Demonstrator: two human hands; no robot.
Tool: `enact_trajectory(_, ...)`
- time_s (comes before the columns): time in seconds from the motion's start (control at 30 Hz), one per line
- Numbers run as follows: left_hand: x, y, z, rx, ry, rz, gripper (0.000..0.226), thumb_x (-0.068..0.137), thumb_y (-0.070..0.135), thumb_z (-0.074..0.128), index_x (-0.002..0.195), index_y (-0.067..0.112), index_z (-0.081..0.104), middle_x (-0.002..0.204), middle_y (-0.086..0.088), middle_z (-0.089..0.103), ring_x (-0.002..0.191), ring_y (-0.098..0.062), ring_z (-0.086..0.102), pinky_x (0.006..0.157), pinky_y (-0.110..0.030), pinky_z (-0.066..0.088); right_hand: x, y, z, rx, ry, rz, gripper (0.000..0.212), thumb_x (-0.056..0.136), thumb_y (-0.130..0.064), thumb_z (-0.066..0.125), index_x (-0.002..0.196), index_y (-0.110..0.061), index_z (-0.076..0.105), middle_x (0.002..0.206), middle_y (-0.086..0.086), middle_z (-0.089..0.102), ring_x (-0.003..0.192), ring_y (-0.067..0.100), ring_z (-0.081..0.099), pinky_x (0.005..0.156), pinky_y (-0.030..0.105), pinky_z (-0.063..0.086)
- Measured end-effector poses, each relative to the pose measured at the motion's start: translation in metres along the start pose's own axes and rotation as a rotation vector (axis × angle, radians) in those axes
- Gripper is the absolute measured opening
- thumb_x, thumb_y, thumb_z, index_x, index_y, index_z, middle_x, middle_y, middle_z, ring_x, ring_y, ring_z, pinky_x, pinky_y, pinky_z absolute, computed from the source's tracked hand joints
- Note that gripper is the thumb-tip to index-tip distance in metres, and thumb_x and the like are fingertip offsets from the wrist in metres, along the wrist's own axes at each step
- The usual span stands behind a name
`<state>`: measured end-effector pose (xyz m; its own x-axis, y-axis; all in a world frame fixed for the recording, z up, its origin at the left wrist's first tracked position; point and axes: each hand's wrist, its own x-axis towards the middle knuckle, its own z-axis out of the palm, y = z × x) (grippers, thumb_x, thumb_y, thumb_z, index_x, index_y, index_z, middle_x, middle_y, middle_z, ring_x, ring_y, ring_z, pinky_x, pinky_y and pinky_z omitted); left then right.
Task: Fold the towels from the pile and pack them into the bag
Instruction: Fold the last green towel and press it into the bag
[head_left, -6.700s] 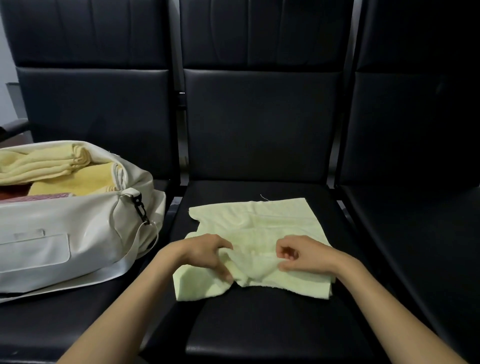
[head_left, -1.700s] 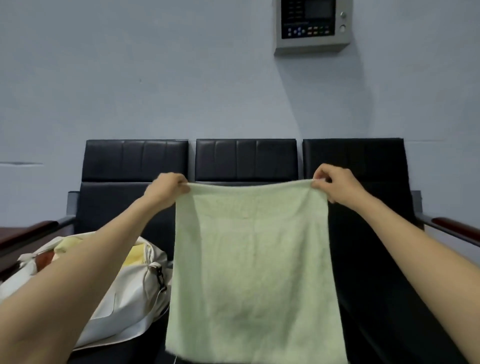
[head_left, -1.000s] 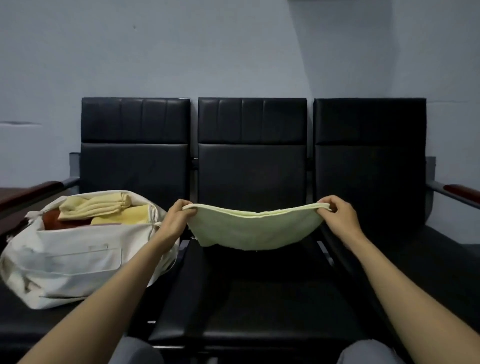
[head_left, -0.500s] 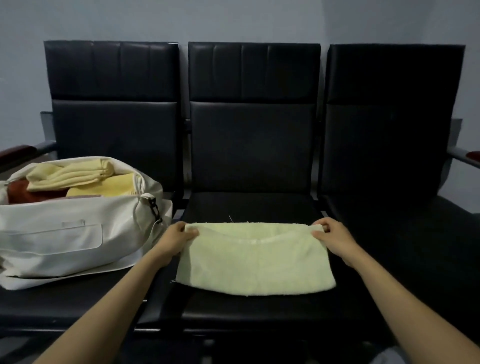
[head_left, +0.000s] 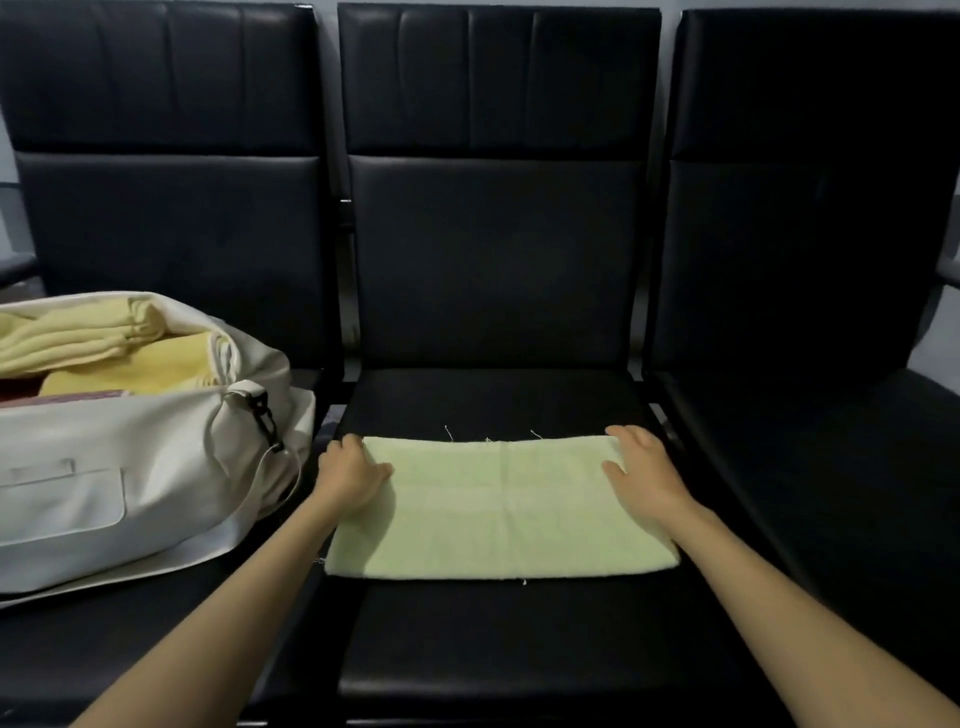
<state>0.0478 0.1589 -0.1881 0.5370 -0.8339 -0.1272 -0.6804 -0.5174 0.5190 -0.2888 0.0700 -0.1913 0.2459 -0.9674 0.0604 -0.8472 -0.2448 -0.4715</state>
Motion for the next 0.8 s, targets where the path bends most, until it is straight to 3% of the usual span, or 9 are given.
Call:
enact_trajectory(0.07, -0.006, 0.001, 0.004, 0.091, 0.013, -0.039, 0.070, 0.089, 0.039, 0.063, 0.136, -0.003, 0.032, 0.140, -0.024, 0.036, 0.129, -0.040, 0.038, 0.104, -0.041, 0.033, -0.005, 0.000, 0.003, -0.058, 0.009, -0.104, 0.045, 0.099, -0.019, 0.047, 0.143, -0.014, 0.038, 0.147, 0.002, 0.036, 0.139, 0.017, 0.025, 0.112, 0.028, 0.026)
enact_trajectory(0.13, -0.010, -0.001, 0.005, 0.126, -0.013, -0.081, 0.074, 0.089, 0.047, 0.060, 0.135, -0.004, 0.031, 0.141, -0.021, 0.039, 0.128, -0.038, 0.042, 0.100, -0.040, 0.037, -0.011, -0.003, 0.005, -0.056, -0.025, -0.176, 0.043, 0.100, -0.024, 0.045, 0.142, -0.016, 0.041, 0.146, -0.002, 0.037, 0.139, 0.014, 0.027, 0.111, 0.026, 0.025)
enact_trajectory(0.23, -0.017, -0.008, 0.003, 0.204, -0.064, -0.087, 0.063, 0.090, 0.055, 0.052, 0.125, 0.003, 0.047, 0.127, -0.013, 0.057, 0.113, -0.031, 0.056, 0.082, -0.036, 0.043, -0.020, -0.009, 0.015, -0.127, -0.149, -0.255, 0.047, 0.103, -0.034, 0.038, 0.147, -0.021, 0.034, 0.154, -0.003, 0.028, 0.145, 0.013, 0.017, 0.117, 0.027, 0.016)
enact_trajectory(0.33, -0.025, -0.011, 0.001, 0.177, -0.040, -0.016, 0.037, 0.092, 0.048, 0.051, 0.095, 0.011, 0.055, 0.111, -0.011, 0.063, 0.095, -0.028, 0.057, 0.073, -0.033, 0.040, -0.025, -0.010, 0.024, -0.211, -0.257, -0.219, 0.052, 0.103, -0.045, 0.022, 0.153, -0.030, 0.016, 0.162, -0.006, 0.005, 0.148, 0.011, -0.005, 0.121, 0.032, -0.001)
enact_trajectory(0.43, -0.031, -0.006, -0.010, -0.064, 0.034, 0.033, 0.025, 0.094, 0.037, 0.052, 0.089, 0.012, 0.052, 0.102, -0.011, 0.061, 0.087, -0.027, 0.053, 0.070, -0.033, 0.037, -0.030, -0.016, 0.030, -0.260, -0.307, -0.191, 0.059, 0.100, -0.055, 0.013, 0.154, -0.033, 0.002, 0.161, -0.006, -0.010, 0.147, 0.010, -0.015, 0.120, 0.036, -0.009)
enact_trajectory(0.53, -0.038, 0.011, -0.028, -0.644, -0.016, -0.036, 0.018, 0.094, 0.025, 0.055, 0.097, 0.008, 0.058, 0.098, -0.009, 0.062, 0.079, -0.019, 0.058, 0.067, -0.029, 0.044, -0.035, -0.031, 0.039, -0.272, -0.340, -0.175, 0.062, 0.099, -0.057, 0.011, 0.153, -0.033, -0.004, 0.160, -0.005, -0.016, 0.146, 0.011, -0.020, 0.119, 0.038, -0.013)
enact_trajectory(0.6, -0.045, 0.027, -0.035, -0.886, -0.076, -0.105, 0.016, 0.092, 0.022, 0.059, 0.094, 0.006, 0.061, 0.092, -0.009, 0.064, 0.081, -0.020, 0.062, 0.077, -0.030, 0.050, -0.038, -0.047, 0.047, -0.268, -0.336, -0.169, 0.062, 0.099, -0.057, 0.011, 0.153, -0.031, -0.005, 0.160, -0.003, -0.017, 0.146, 0.012, -0.020, 0.119, 0.039, -0.013)
enact_trajectory(0.73, -0.065, 0.063, -0.029, -1.111, -0.232, -0.054, 0.012, 0.093, 0.020, 0.059, 0.084, 0.011, 0.060, 0.078, -0.007, 0.063, 0.072, -0.018, 0.061, 0.071, -0.030, 0.047, -0.041, -0.078, 0.065, -0.250, -0.340, -0.192, 0.062, 0.101, -0.054, 0.015, 0.155, -0.027, 0.000, 0.161, 0.000, -0.014, 0.147, 0.016, -0.017, 0.119, 0.041, -0.012)
enact_trajectory(0.8, -0.074, 0.081, -0.018, -1.079, -0.302, 0.014, 0.016, 0.094, 0.025, 0.058, 0.084, 0.013, 0.059, 0.075, -0.005, 0.060, 0.067, -0.017, 0.058, 0.067, -0.030, 0.045, -0.037, -0.089, 0.070, -0.208, -0.376, -0.239, 0.063, 0.100, -0.054, 0.023, 0.155, -0.024, 0.012, 0.162, 0.002, -0.002, 0.149, 0.020, -0.006, 0.121, 0.042, -0.001)
